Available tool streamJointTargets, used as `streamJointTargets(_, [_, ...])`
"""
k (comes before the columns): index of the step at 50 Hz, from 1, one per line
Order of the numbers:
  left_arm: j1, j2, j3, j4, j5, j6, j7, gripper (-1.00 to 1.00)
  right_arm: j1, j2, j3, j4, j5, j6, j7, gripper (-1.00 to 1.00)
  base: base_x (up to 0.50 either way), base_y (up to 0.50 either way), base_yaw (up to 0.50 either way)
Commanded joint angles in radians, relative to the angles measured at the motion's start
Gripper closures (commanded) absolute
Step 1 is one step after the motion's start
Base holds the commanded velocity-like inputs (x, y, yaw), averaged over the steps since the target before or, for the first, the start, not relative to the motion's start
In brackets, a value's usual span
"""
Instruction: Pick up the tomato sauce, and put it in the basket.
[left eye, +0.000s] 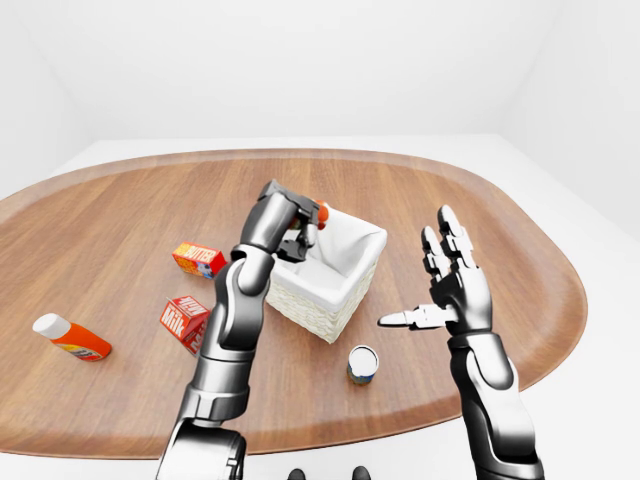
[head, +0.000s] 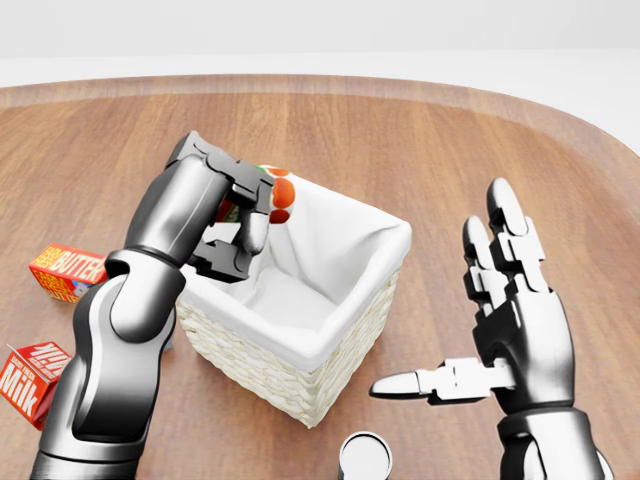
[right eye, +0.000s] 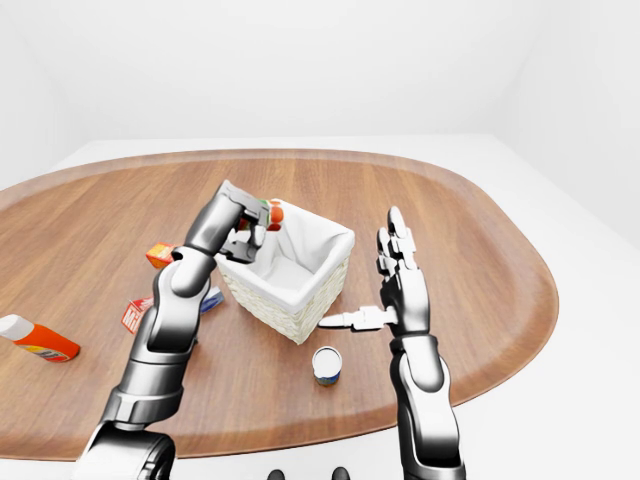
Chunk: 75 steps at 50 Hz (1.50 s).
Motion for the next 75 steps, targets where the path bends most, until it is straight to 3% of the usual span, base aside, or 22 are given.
streamJointTargets(1, [-0.069,0.002,-0.004,0.088,0.001,0.000,-0.005,1.00,-0.006,-0.002,-0.005,0.003,0.003,0.000,-0.001,-1.00,0.00,0.00,0.00])
streamJointTargets(22, [-0.164,0.001,-0.010,0.264,0.014,0.000,-0.052,1.00,-0.005,-0.001,-0.005,0.007,0.003,0.000,-0.005,-1.00,0.00,0.00,0.00])
streamJointTargets(39, [-0.230,0.013,-0.006,0.472,0.019,0.000,-0.006,1.00,-0.007,0.000,-0.005,0.034,0.001,0.000,-0.008,-1.00,0.00,0.00,0.00])
streamJointTargets(56, [-0.215,0.003,-0.015,0.503,0.017,0.000,-0.058,1.00,-0.014,-0.001,-0.009,0.046,0.007,0.000,-0.017,-1.00,0.00,0.00,0.00])
streamJointTargets(74, [-0.217,-0.003,-0.017,0.526,0.019,0.000,-0.050,1.00,-0.019,-0.004,-0.015,0.045,0.012,0.000,-0.017,-1.00,0.00,0.00,0.00])
streamJointTargets(75, [-0.216,-0.004,-0.018,0.521,0.019,0.000,-0.052,0.84,-0.019,-0.004,-0.016,0.044,0.013,0.000,-0.017,-1.00,0.00,0.00,0.00])
